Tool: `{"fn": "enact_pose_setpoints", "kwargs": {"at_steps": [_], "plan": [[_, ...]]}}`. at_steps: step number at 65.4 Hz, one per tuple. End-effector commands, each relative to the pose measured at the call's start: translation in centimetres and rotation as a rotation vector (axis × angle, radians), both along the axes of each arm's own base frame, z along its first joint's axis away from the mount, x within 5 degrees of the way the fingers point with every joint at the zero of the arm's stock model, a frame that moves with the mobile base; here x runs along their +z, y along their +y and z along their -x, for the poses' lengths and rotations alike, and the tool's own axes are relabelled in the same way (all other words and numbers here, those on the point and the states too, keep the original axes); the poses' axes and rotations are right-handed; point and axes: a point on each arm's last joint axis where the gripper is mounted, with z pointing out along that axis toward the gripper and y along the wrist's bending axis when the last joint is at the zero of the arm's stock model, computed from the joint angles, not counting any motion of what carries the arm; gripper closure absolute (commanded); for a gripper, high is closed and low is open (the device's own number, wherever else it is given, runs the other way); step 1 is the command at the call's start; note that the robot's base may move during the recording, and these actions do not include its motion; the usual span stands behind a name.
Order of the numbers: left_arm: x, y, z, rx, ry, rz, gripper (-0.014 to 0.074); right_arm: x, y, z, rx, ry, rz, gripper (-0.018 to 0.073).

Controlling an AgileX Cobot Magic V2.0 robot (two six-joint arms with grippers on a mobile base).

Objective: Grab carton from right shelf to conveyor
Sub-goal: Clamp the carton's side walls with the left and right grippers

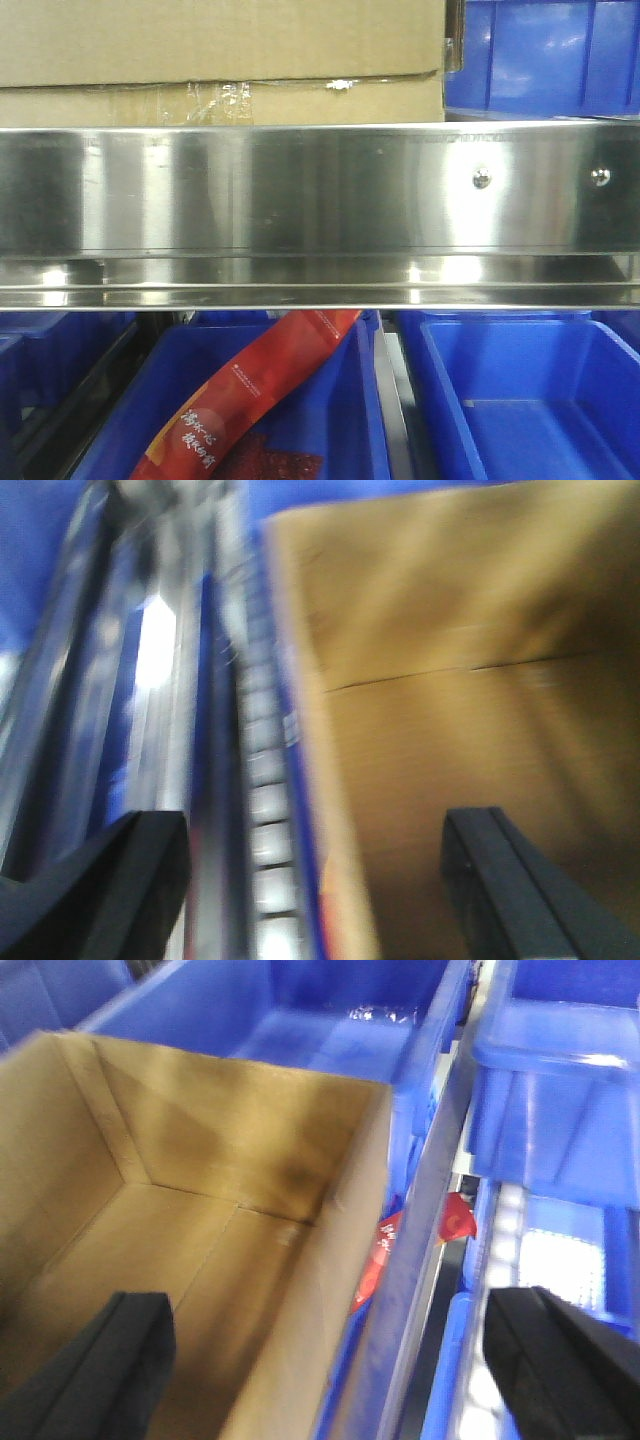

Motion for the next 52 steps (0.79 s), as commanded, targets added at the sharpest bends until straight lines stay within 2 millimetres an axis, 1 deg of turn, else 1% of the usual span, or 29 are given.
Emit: {"fn": "enact_pose_setpoints", "kwargs": {"at_steps": [1,6,15,30,39,43,47,50,52], "plan": [[-0.5,0.1,-1.0,0.013,0.004,0.003,0.0169,-1.1,1.1,-1.7,-0.011,0.006,0.004,0.0044],[-1.2,-0.1,-2.2,0.004,-0.004,0.009,0.0169,-2.8,1.8,-3.2,-0.016,0.050,0.015,0.0044],[-2.4,-0.4,-4.0,-0.003,-0.009,0.009,0.0169,-5.1,2.5,-5.0,-0.019,0.100,0.041,0.0044],[-4.0,-0.7,-5.7,-0.005,0.018,0.004,0.0169,-7.6,3.2,-6.9,-0.021,0.156,0.065,0.0044],[-5.1,-0.8,-6.6,-0.005,0.048,0.002,0.0169,-8.5,3.2,-7.6,-0.028,0.174,0.074,0.0046],[-5.6,-0.9,-7.0,-0.006,0.064,0.001,0.0173,-8.8,3.0,-7.9,-0.035,0.180,0.076,0.0062],[-6.1,-1.0,-7.3,-0.006,0.077,0.001,0.0174,-9.1,2.8,-8.2,-0.041,0.187,0.078,0.0108],[-6.4,-1.1,-7.6,-0.008,0.088,0.006,0.0174,-9.3,2.8,-8.4,-0.043,0.191,0.080,0.0161],[-6.5,-1.1,-7.6,-0.008,0.091,0.005,0.0175,-9.4,2.7,-8.5,-0.046,0.194,0.081,0.0219]]}}
